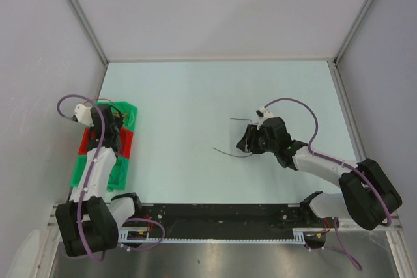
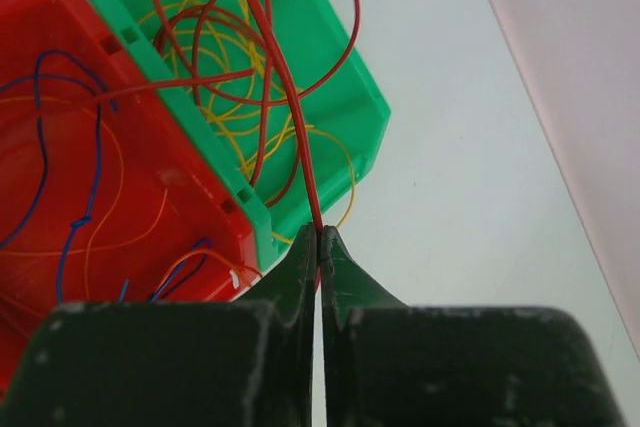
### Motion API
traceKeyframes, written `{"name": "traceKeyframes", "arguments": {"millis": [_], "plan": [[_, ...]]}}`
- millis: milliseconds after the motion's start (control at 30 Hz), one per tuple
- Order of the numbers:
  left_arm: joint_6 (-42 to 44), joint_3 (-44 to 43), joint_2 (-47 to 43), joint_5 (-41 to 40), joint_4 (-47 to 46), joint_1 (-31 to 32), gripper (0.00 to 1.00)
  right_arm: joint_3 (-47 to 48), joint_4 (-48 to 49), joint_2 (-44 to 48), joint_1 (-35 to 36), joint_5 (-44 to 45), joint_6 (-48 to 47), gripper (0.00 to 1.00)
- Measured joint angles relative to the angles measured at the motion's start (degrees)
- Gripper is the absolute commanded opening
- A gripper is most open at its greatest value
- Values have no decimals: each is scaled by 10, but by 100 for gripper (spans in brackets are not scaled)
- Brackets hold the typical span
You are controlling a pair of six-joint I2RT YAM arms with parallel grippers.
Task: Untangle the cables
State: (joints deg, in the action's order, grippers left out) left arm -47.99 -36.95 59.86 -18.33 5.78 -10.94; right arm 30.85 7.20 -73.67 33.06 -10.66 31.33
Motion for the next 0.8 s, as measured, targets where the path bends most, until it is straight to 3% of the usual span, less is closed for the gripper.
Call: {"name": "traceKeyframes", "arguments": {"millis": [400,533,633,667,800], "plan": [[-54,29,42,21,30,-3,0,0,0,-3,-2,0,0,49],[-60,31,81,57,30,-9,6,0,0,-3,-2,0,0,49],[-61,33,80,68,33,-9,28,0,0,-3,-2,1,0,50],[-60,33,76,70,34,-9,41,0,0,-3,-2,1,0,49],[-63,41,17,69,41,-11,52,0,0,-3,-2,3,0,49]]}}
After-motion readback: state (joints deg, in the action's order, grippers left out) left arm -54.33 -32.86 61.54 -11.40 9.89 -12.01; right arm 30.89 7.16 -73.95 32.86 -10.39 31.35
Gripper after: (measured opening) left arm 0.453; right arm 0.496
